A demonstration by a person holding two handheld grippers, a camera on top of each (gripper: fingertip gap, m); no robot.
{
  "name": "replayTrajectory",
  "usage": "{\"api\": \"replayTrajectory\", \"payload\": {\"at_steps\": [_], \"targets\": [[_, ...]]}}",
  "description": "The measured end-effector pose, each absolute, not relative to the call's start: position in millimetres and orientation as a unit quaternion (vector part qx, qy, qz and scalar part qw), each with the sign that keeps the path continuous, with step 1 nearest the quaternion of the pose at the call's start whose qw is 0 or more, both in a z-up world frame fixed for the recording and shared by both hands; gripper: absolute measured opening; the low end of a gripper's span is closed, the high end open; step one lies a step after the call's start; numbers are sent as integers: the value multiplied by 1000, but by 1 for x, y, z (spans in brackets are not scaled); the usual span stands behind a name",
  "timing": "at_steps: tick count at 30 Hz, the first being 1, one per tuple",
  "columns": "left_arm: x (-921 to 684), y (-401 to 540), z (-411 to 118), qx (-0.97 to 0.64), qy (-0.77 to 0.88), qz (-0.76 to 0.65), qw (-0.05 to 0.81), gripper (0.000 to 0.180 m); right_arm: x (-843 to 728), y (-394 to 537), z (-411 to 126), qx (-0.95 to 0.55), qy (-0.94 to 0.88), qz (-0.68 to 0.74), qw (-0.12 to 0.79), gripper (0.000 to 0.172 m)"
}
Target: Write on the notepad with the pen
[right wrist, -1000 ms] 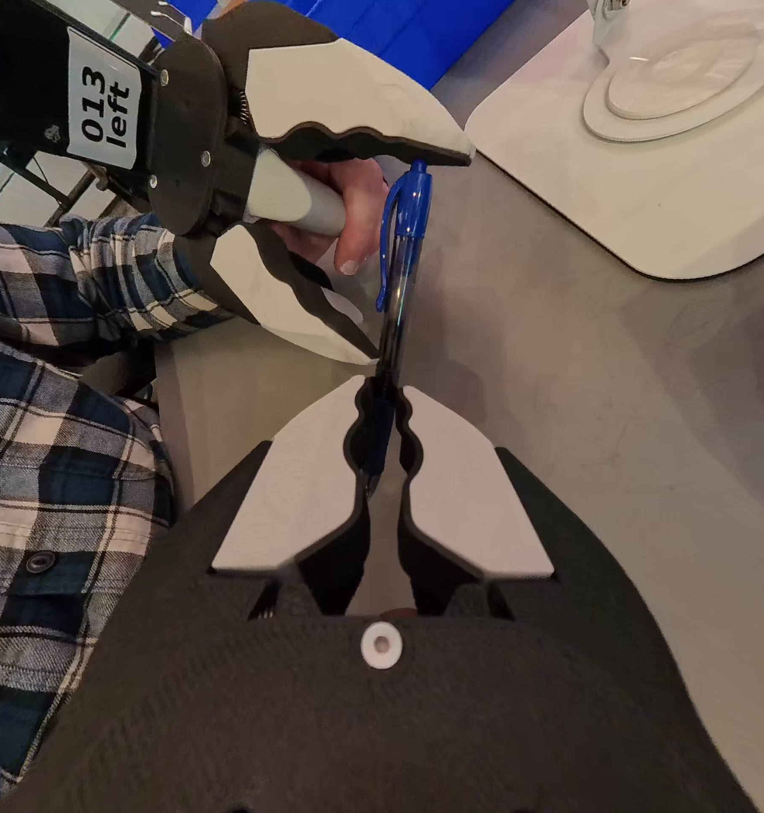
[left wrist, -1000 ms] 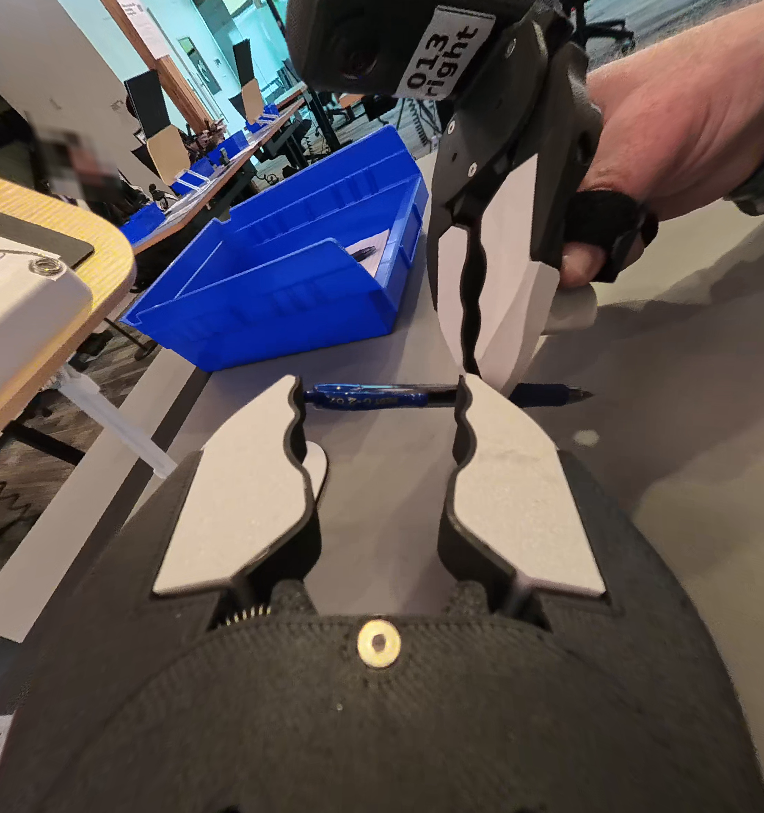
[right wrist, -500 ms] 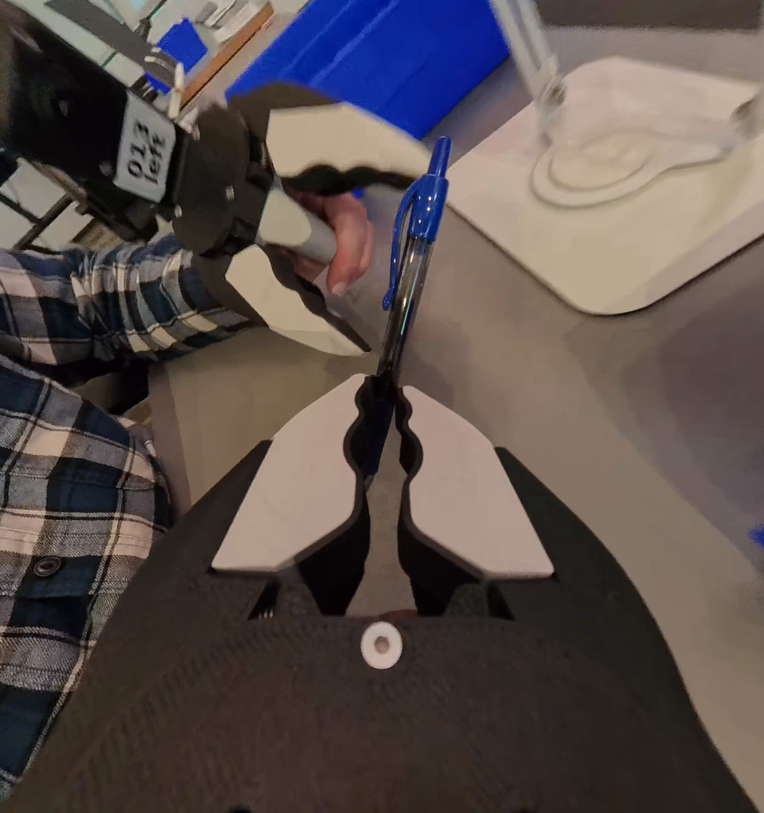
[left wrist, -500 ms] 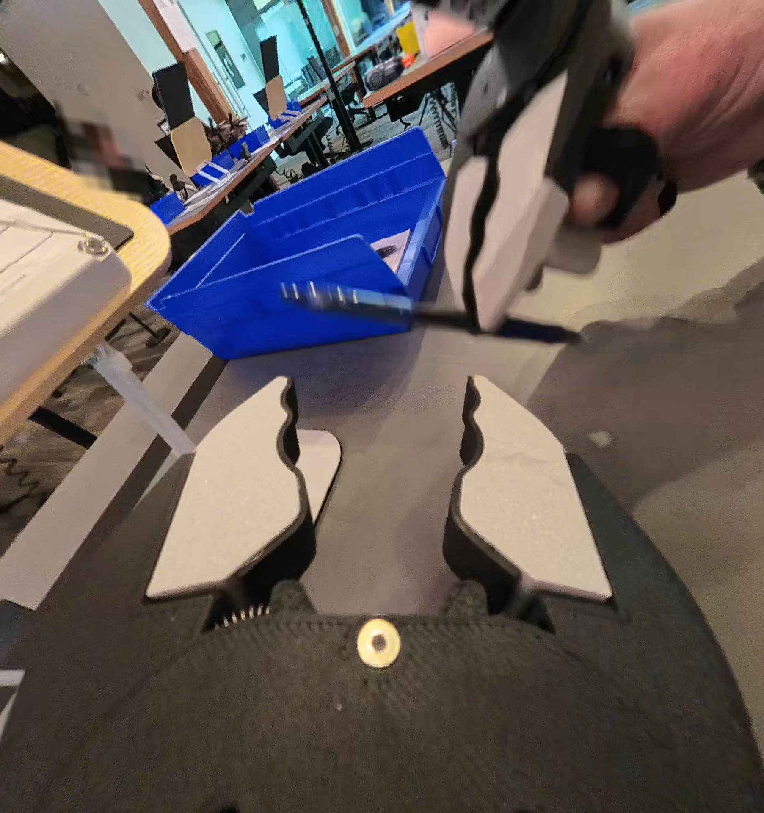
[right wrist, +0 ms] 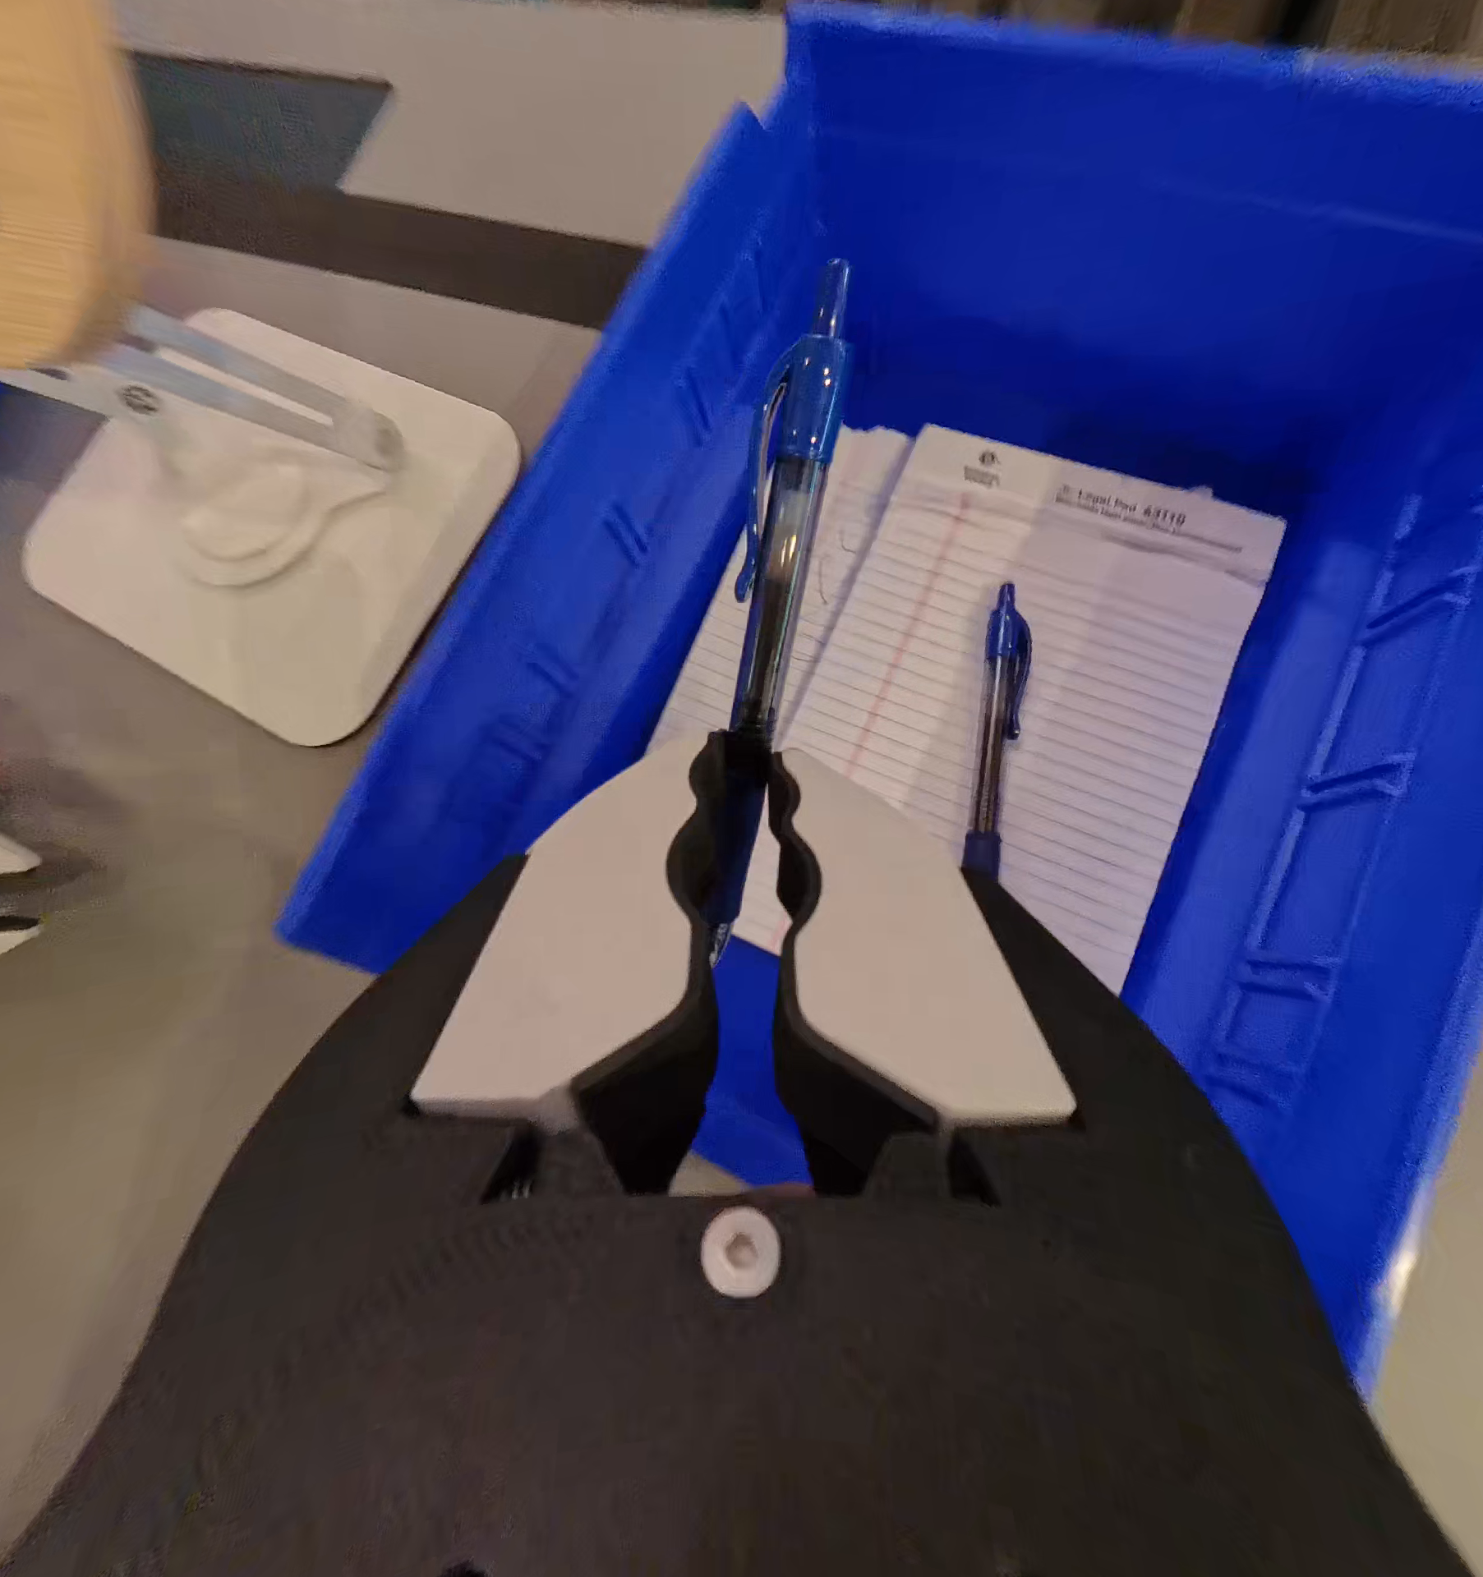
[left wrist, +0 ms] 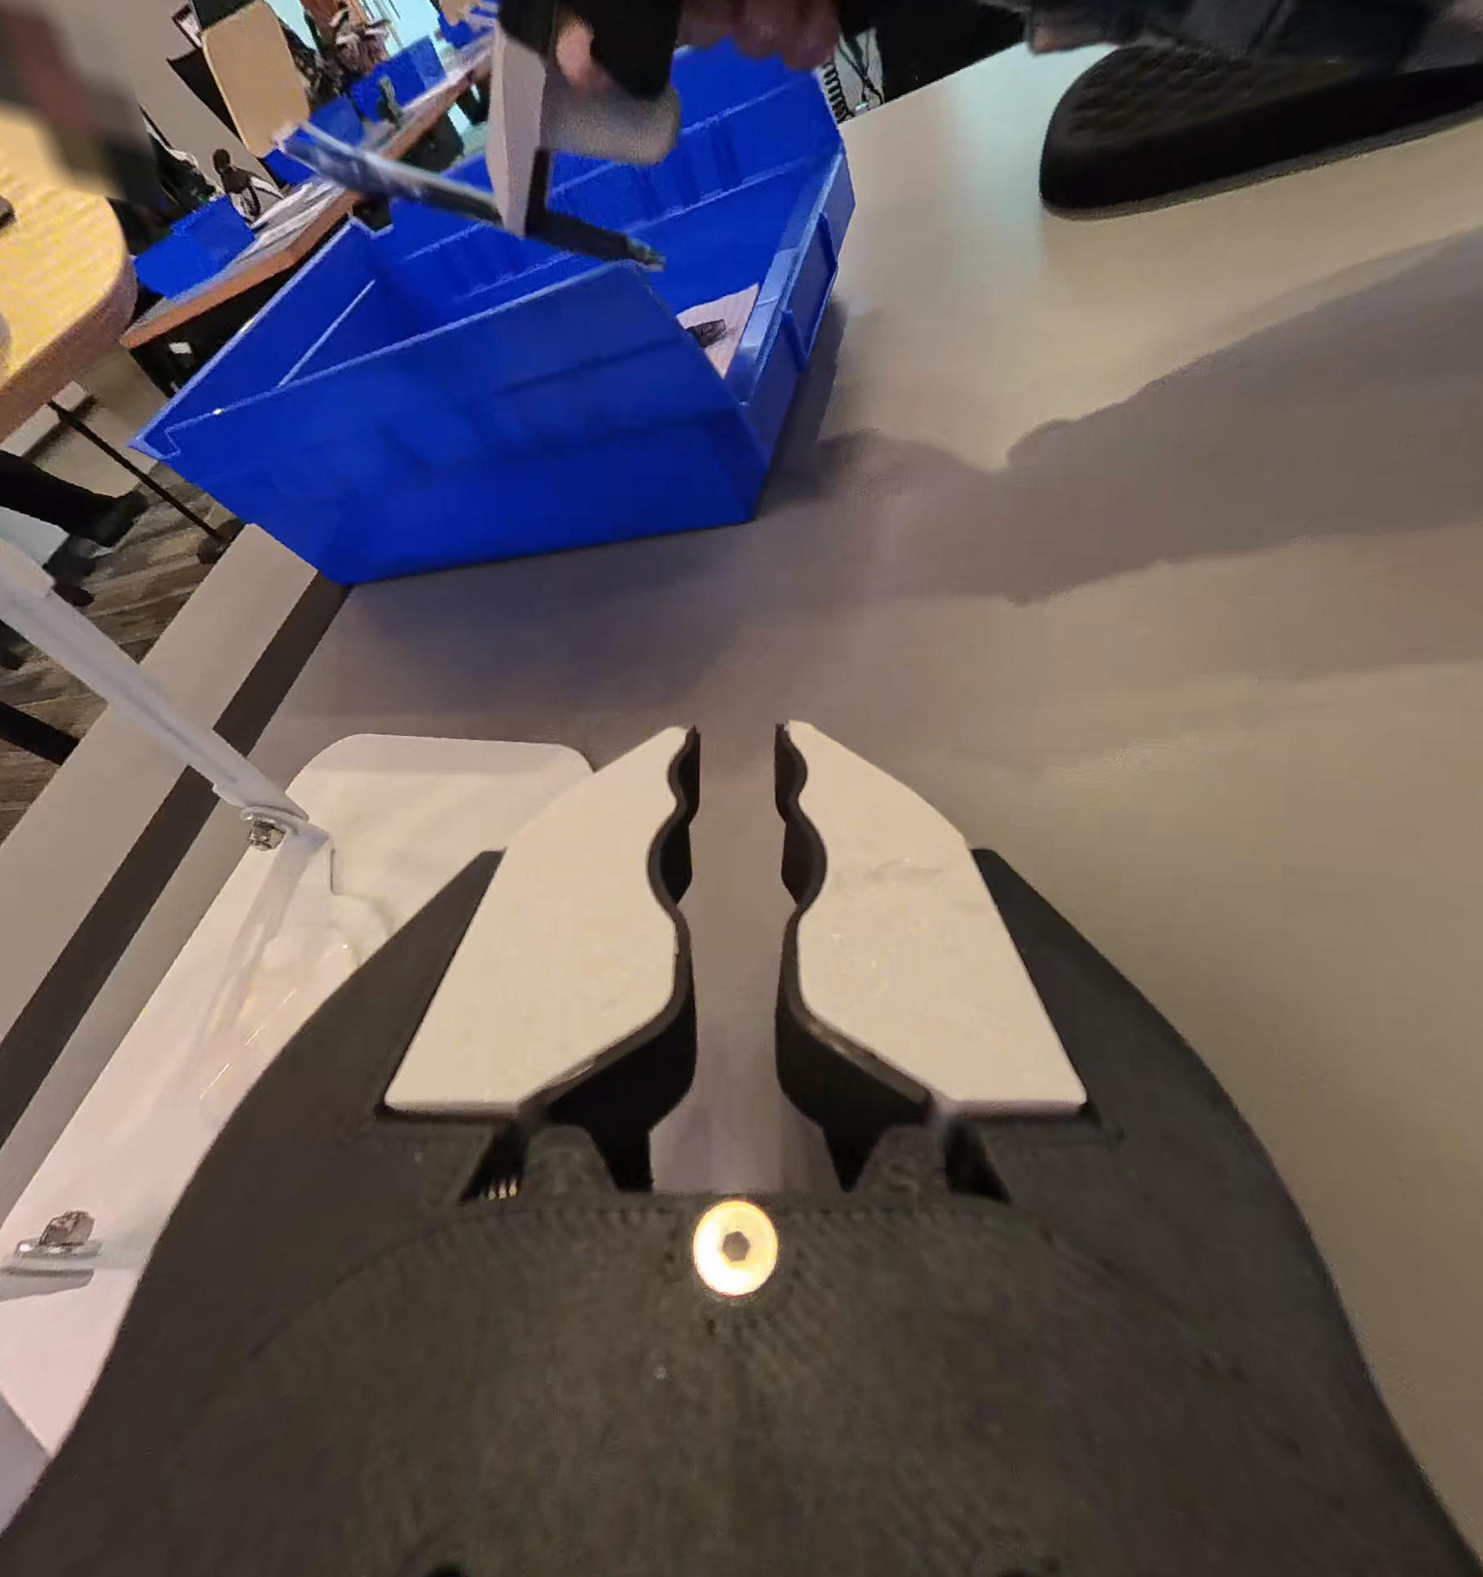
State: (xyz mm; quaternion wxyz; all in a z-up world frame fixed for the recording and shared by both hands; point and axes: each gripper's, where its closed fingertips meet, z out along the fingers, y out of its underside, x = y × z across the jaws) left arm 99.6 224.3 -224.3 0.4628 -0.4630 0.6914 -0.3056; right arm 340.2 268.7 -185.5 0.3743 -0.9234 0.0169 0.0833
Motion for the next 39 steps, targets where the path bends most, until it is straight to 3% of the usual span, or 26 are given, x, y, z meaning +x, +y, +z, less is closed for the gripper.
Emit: {"api": "replayTrajectory", "payload": {"at_steps": [11,14,16,21,26,39], "targets": [[102,225,-226,-460,696,-305,460,14,375,281,-266,-975,55,33,214,11],[102,225,-226,-459,697,-304,460,14,376,281,-257,-971,51,20,231,17],[102,224,-227,-459,698,-304,458,14,376,279,-246,-967,48,15,249,30],[103,224,-226,-458,696,-305,461,15,375,266,-193,-943,17,-35,331,35],[101,222,-223,-460,690,-309,466,19,395,233,-158,-923,25,-92,373,59],[32,207,-212,-499,654,-274,498,25,435,171,-189,-922,88,-82,368,65]]}}
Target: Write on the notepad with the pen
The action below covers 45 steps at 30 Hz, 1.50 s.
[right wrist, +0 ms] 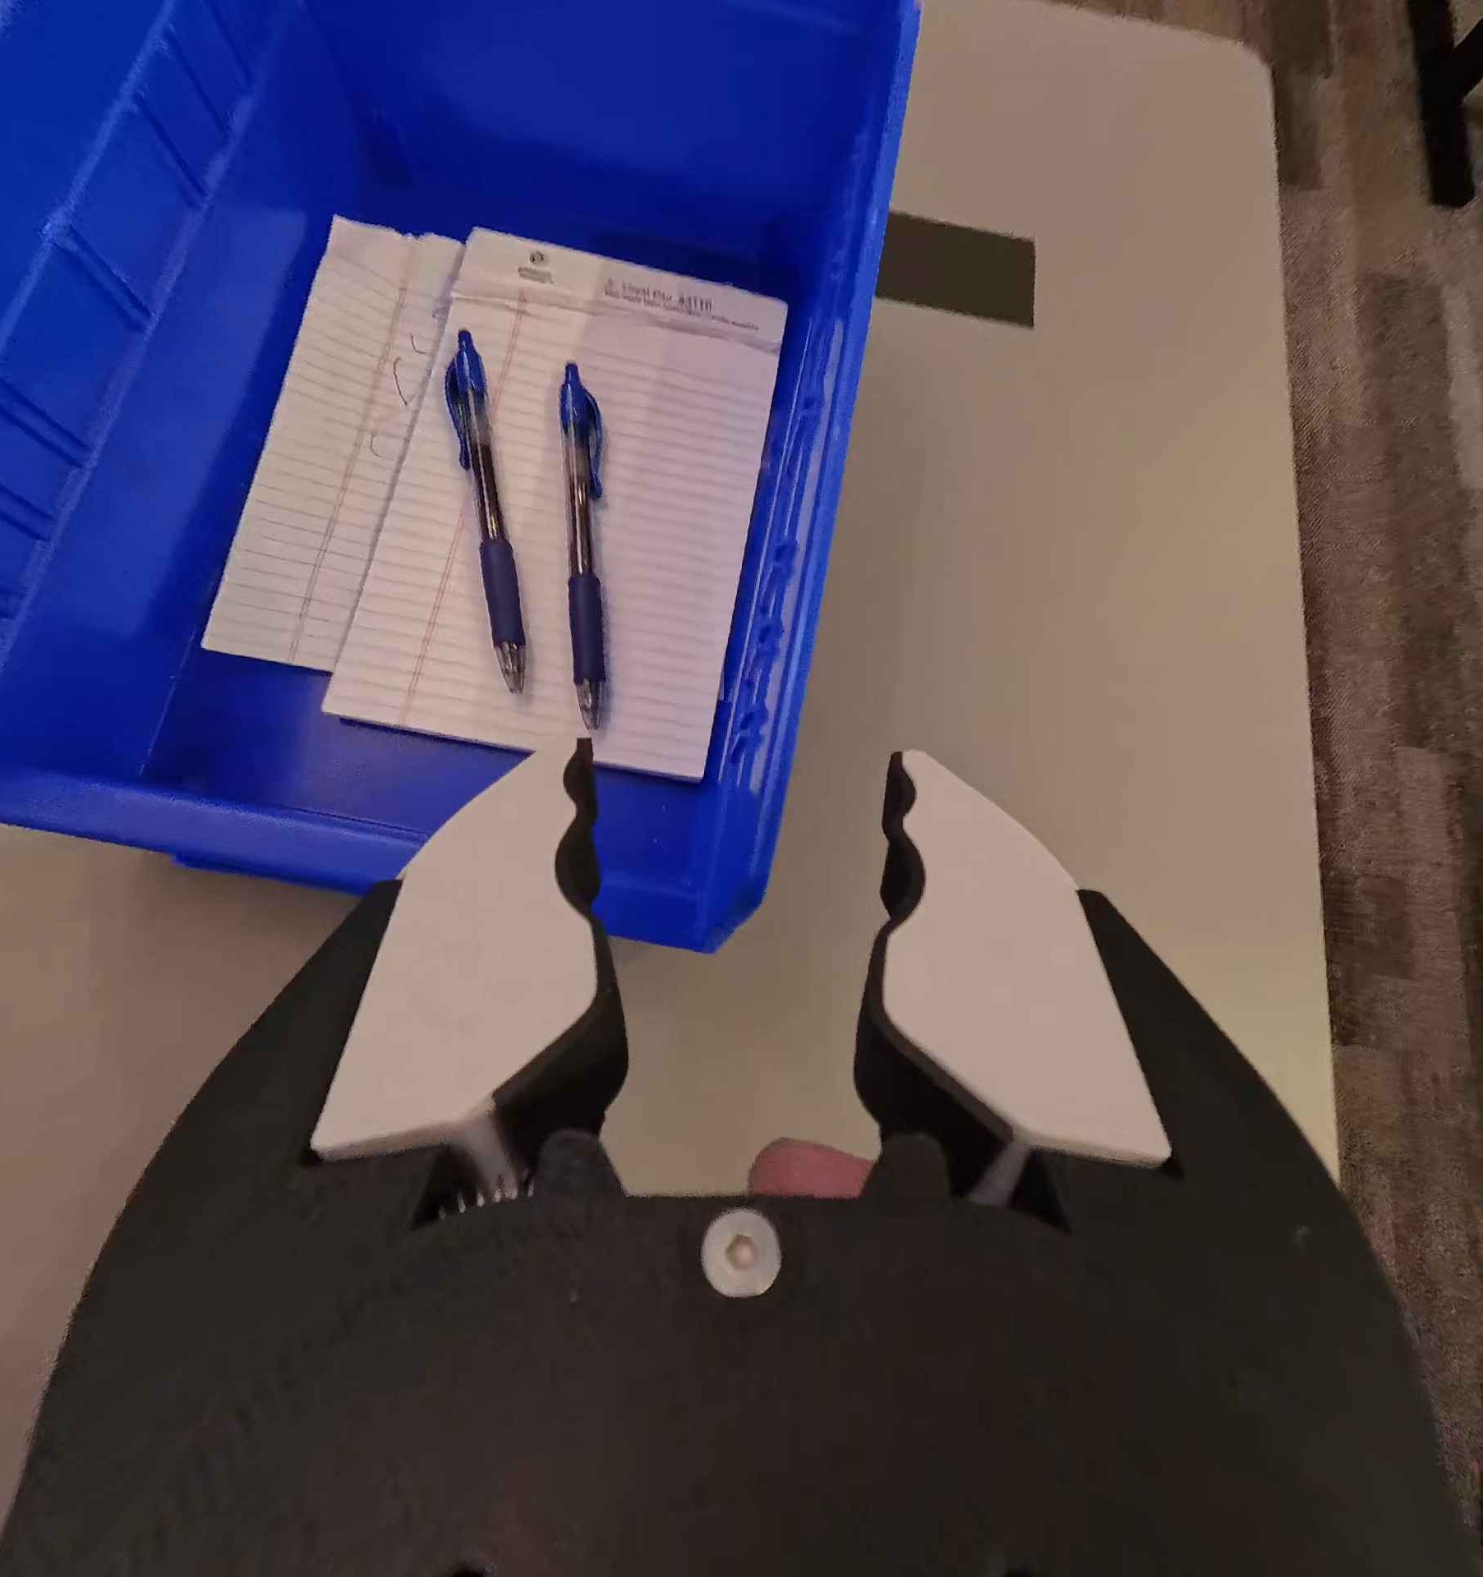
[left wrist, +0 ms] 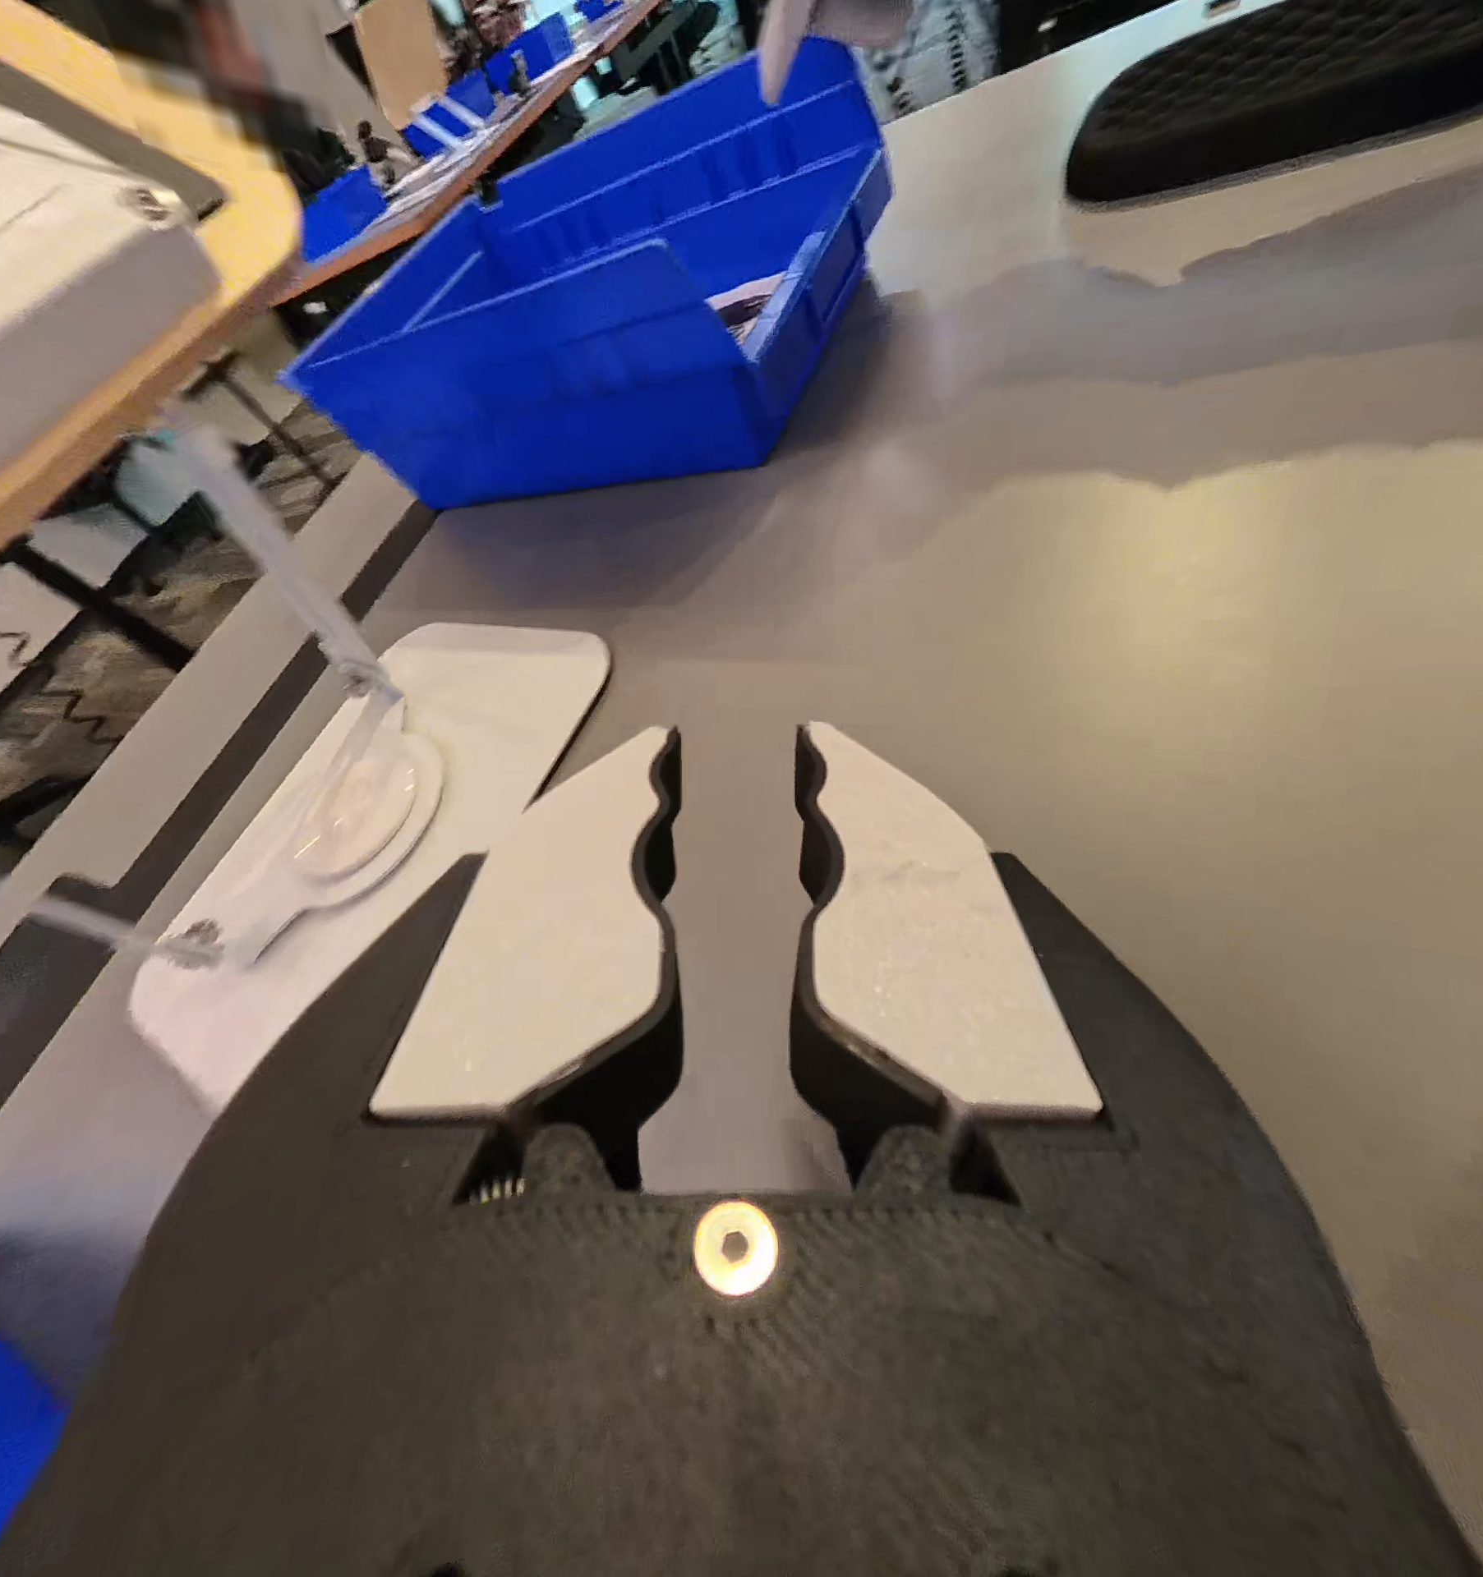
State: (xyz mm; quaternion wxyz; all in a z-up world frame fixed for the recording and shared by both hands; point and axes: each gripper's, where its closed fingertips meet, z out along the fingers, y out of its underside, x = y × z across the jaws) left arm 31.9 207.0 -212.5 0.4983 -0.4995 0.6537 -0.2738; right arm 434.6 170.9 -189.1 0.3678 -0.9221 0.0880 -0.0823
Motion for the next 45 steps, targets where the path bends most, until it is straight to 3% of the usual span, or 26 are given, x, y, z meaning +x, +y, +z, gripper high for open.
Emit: {"api": "replayTrajectory", "payload": {"at_steps": [5,10,13,18,21,23,26,29,45], "targets": [[-50,246,-178,-563,575,-203,558,37,438,171,-211,-933,87,-61,344,55],[-186,321,-133,-627,452,-24,634,46,443,176,-226,-940,90,-55,323,44],[-258,365,-132,-680,392,48,618,57,442,179,-231,-944,83,-51,315,34],[-302,417,-184,-786,329,-14,523,66,439,187,-233,-947,77,-34,310,20],[-298,430,-215,-825,300,-101,468,63,439,187,-235,-953,70,-35,293,8],[-294,433,-225,-833,293,-136,449,44,439,186,-235,-955,63,-39,287,8],[-292,438,-227,-839,271,-170,440,30,437,187,-237,-957,63,-23,281,14],[-298,443,-226,-844,253,-181,436,11,437,187,-237,-957,69,-22,279,8],[-317,438,-199,-834,243,-191,456,3,411,157,-218,-960,40,15,276,5]]}}
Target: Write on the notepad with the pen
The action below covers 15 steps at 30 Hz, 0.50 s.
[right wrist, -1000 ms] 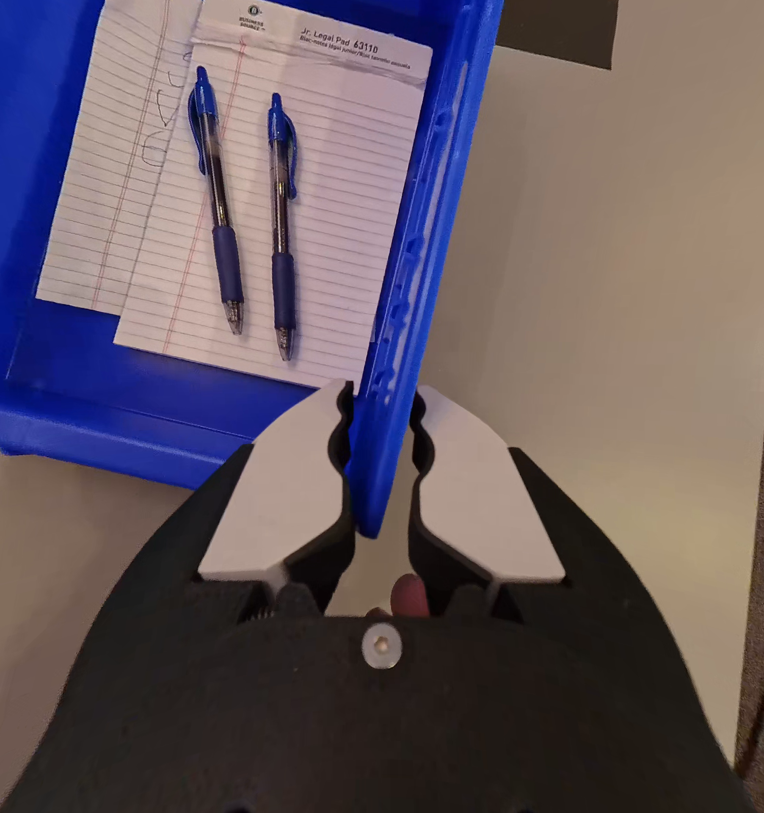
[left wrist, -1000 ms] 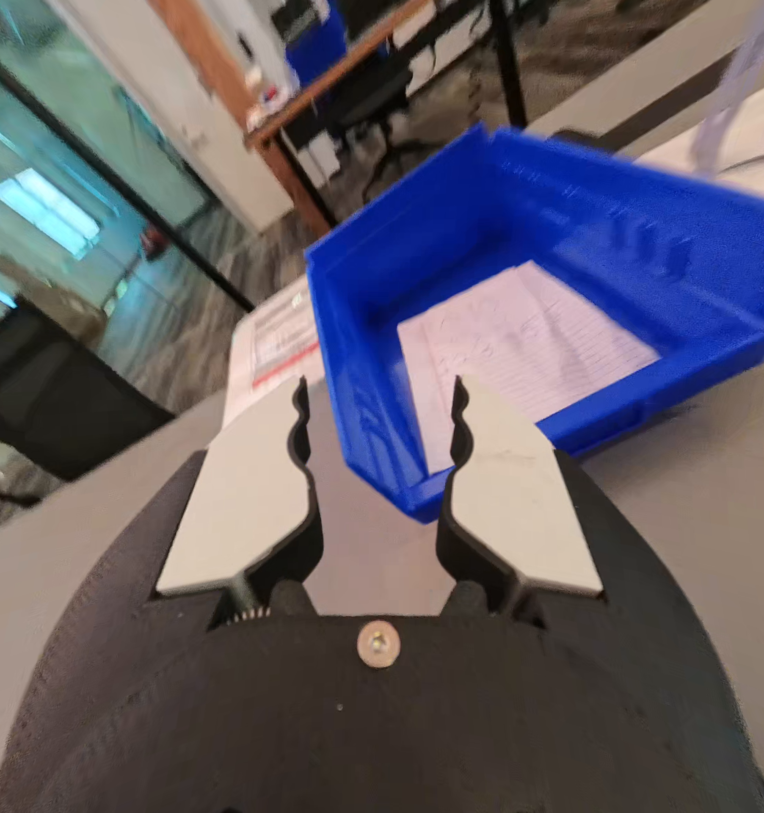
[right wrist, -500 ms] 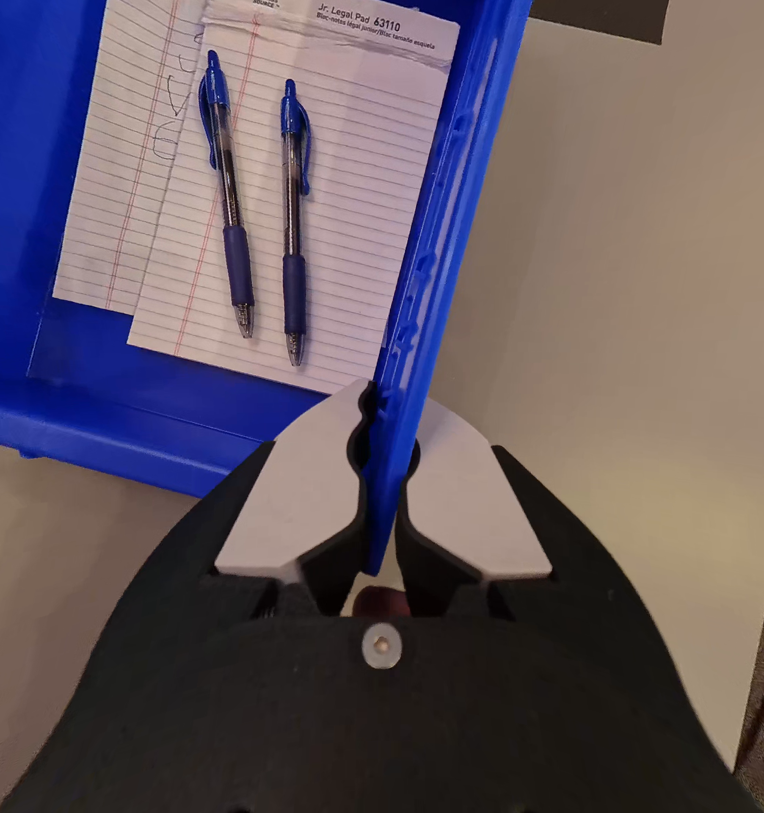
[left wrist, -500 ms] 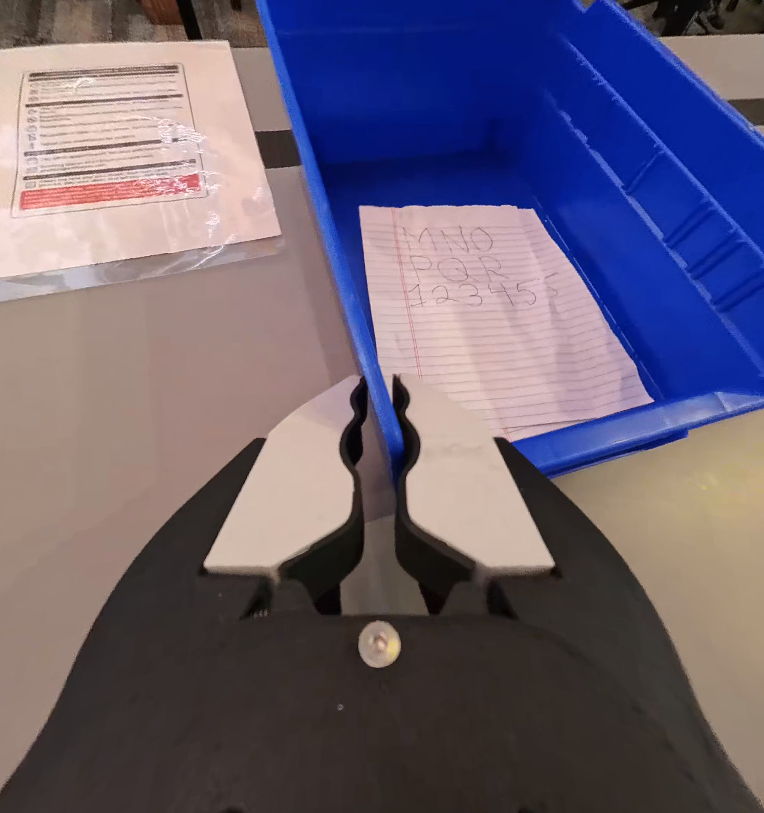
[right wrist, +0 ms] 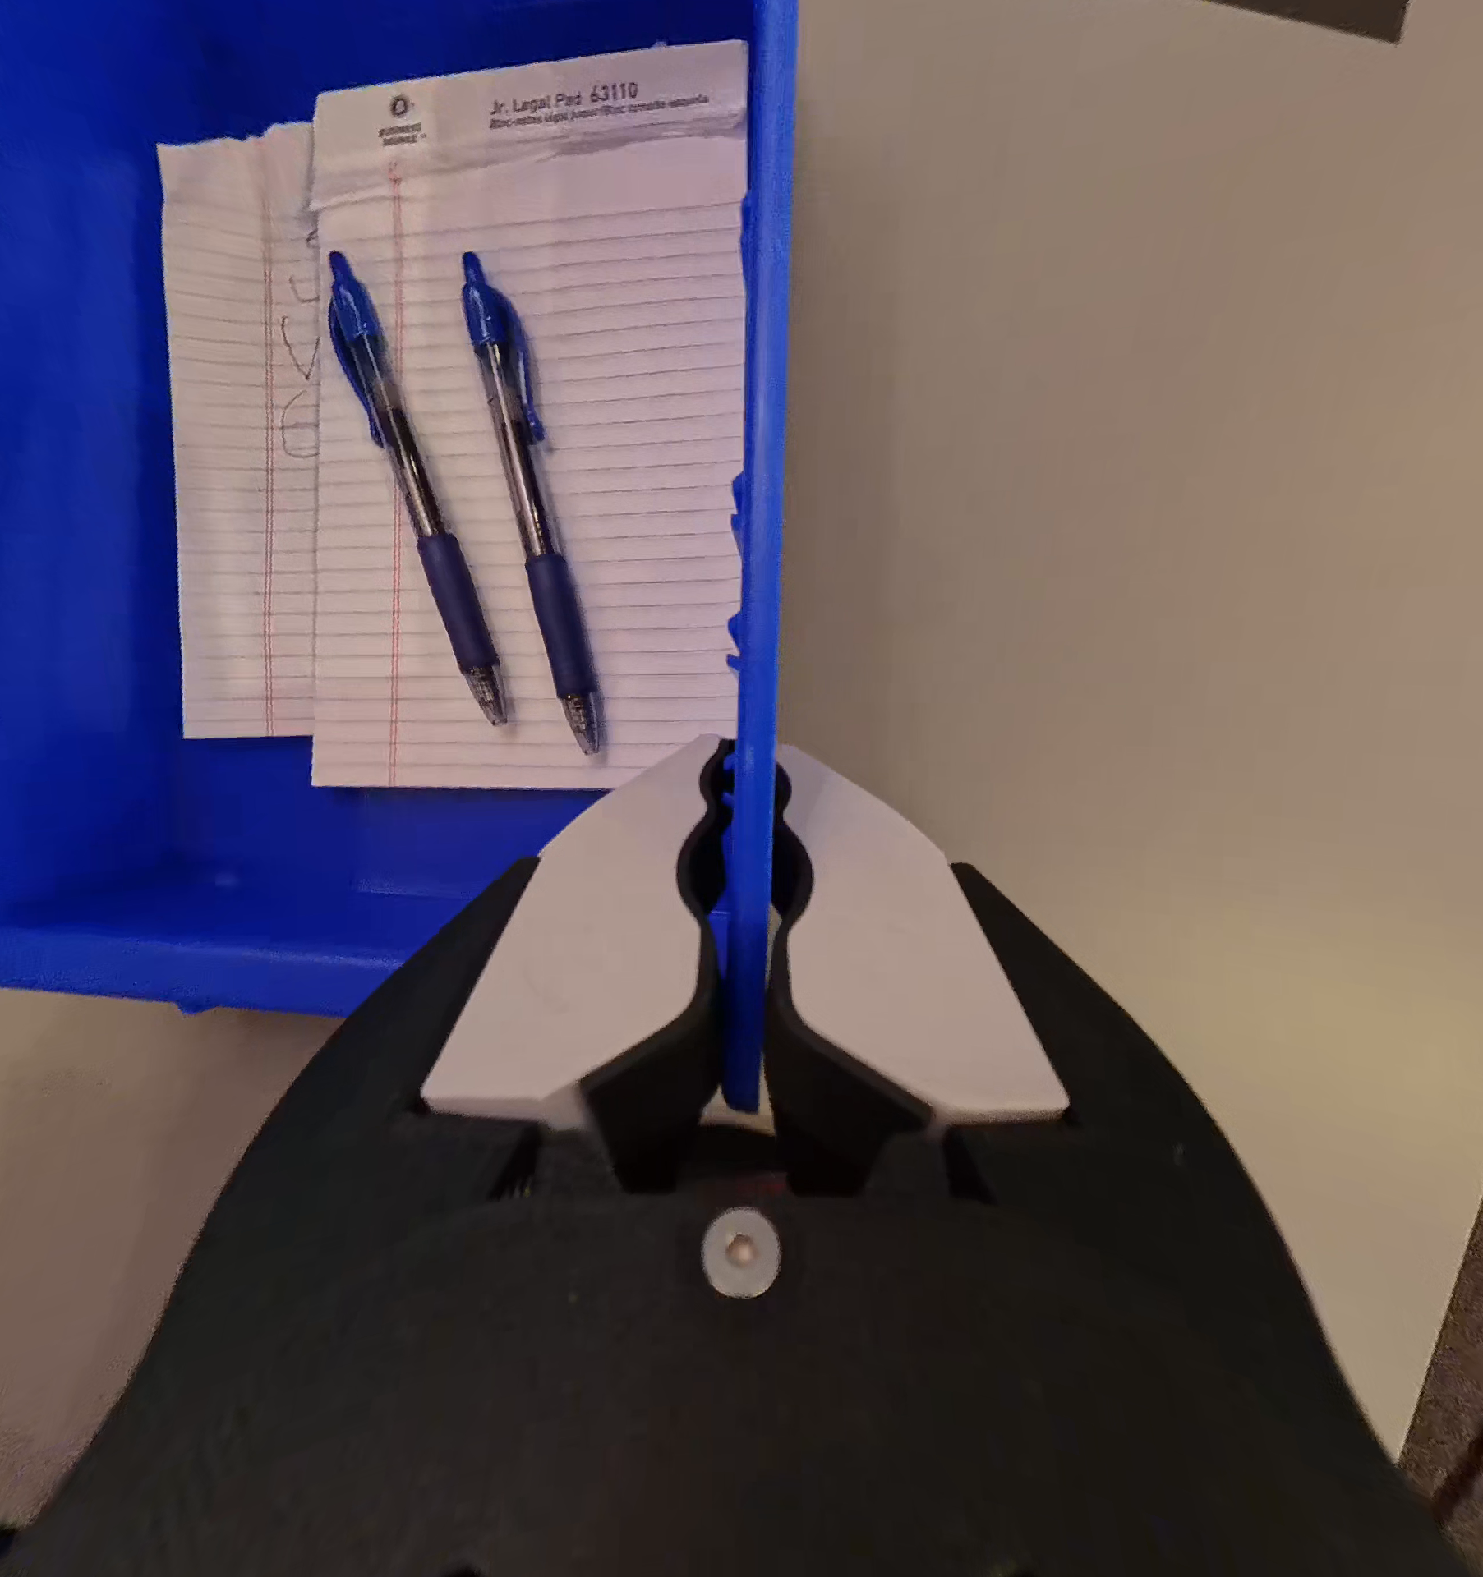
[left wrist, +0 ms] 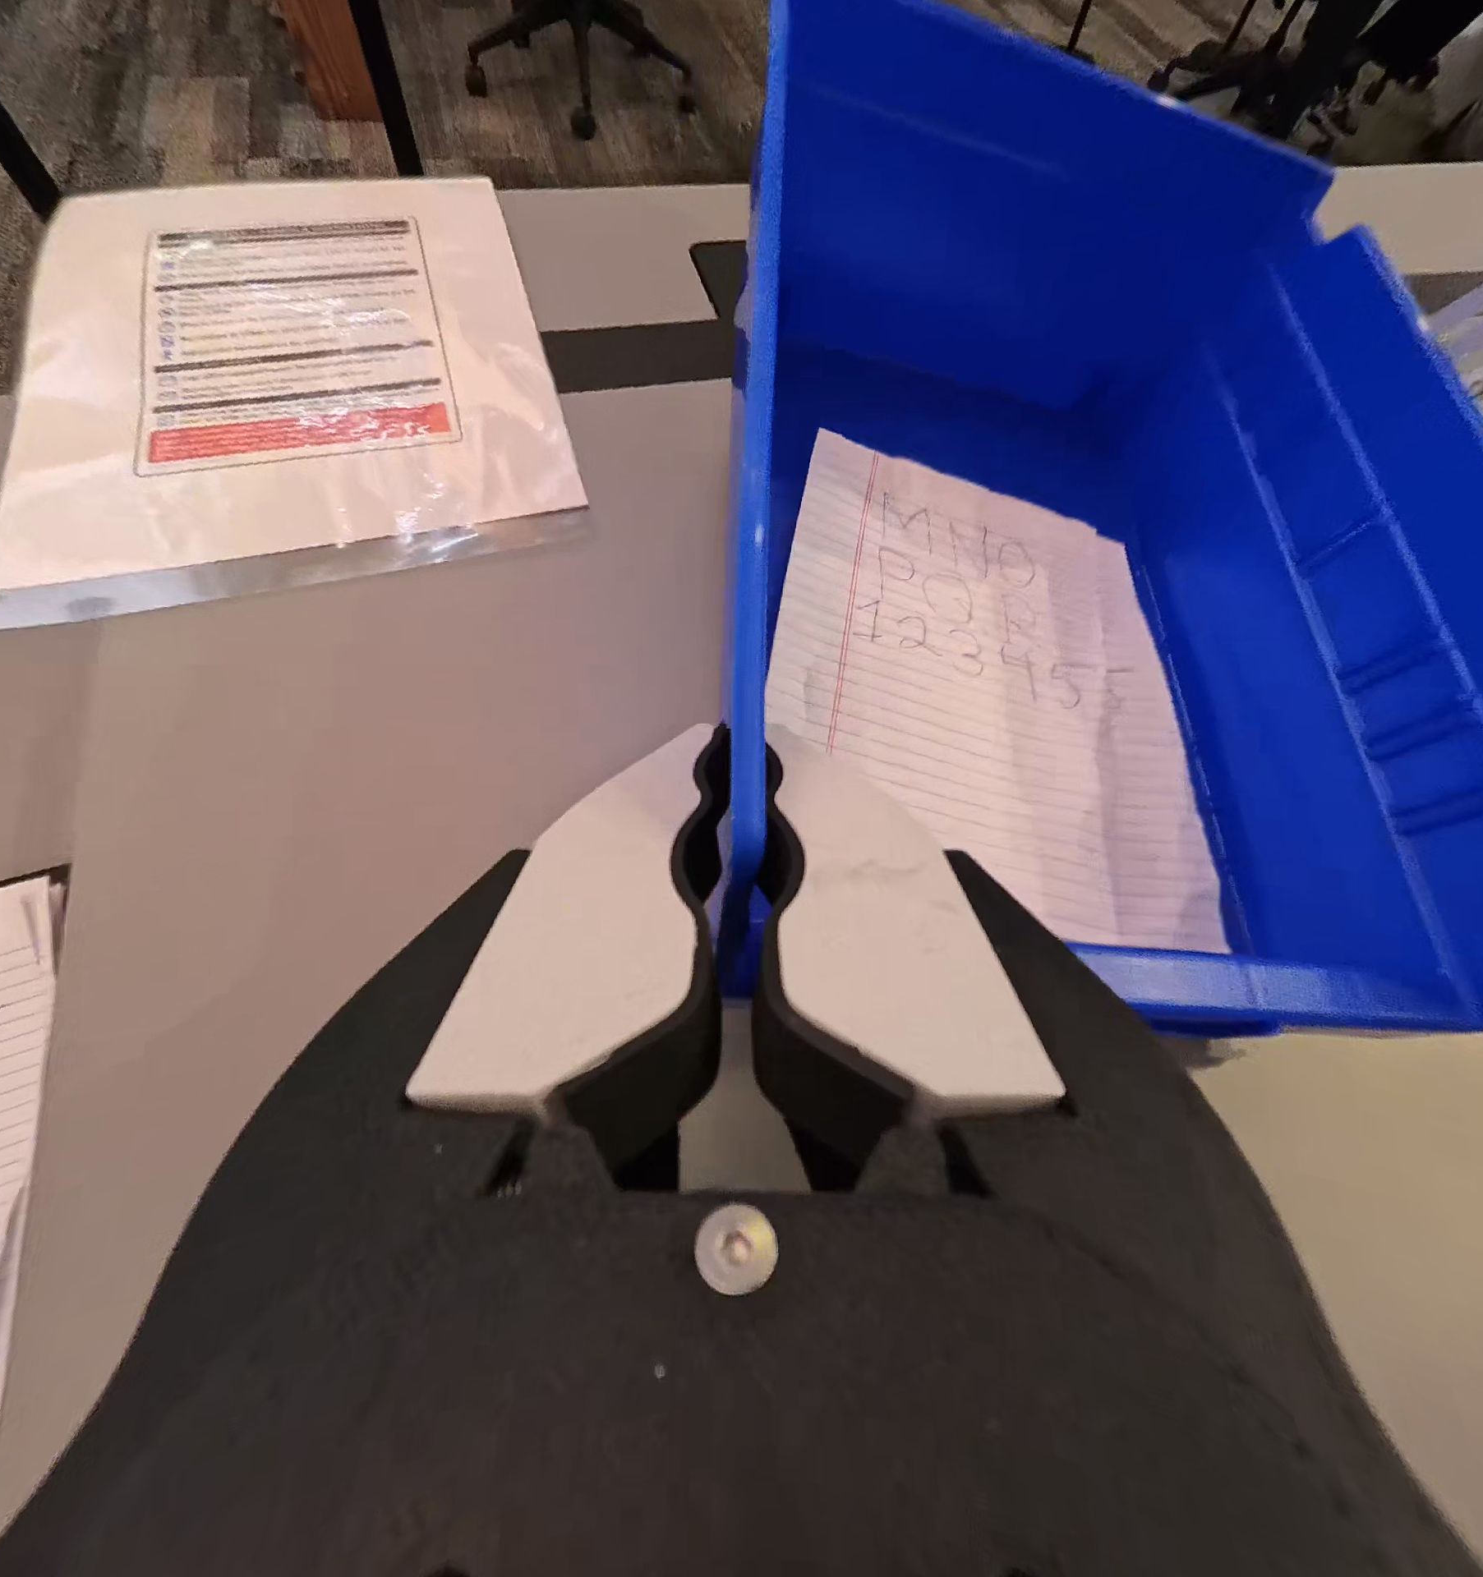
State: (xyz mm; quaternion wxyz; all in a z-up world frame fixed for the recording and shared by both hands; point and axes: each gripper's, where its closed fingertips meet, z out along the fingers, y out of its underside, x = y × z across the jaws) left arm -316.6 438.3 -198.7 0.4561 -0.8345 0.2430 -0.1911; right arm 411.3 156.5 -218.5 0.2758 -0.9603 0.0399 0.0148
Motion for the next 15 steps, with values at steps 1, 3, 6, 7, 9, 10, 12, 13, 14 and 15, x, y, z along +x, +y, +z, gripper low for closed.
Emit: {"api": "replayTrajectory", "payload": {"at_steps": [1,3,6,7,9,10,12,13,14,15], "targets": [[-320,437,-195,-834,240,-193,459,3,407,152,-218,-961,35,18,273,5],[-327,434,-191,-832,237,-192,463,3,397,144,-218,-962,26,25,270,5],[-336,427,-183,-828,228,-198,473,4,384,129,-218,-964,14,28,265,4],[-338,424,-181,-827,229,-196,475,4,380,123,-219,-964,12,28,265,4],[-342,418,-177,-823,231,-196,480,4,370,113,-220,-964,7,31,263,5],[-344,415,-175,-822,231,-195,482,4,365,108,-221,-964,6,33,265,5],[-347,409,-173,-820,231,-195,486,4,357,99,-221,-964,2,33,265,5],[-349,407,-172,-819,229,-196,489,4,352,95,-221,-963,0,35,266,5],[-351,404,-171,-818,227,-198,490,4,346,92,-221,-963,-2,38,268,5],[-352,401,-170,-817,225,-201,492,5,341,88,-222,-963,-5,37,266,4]]}}
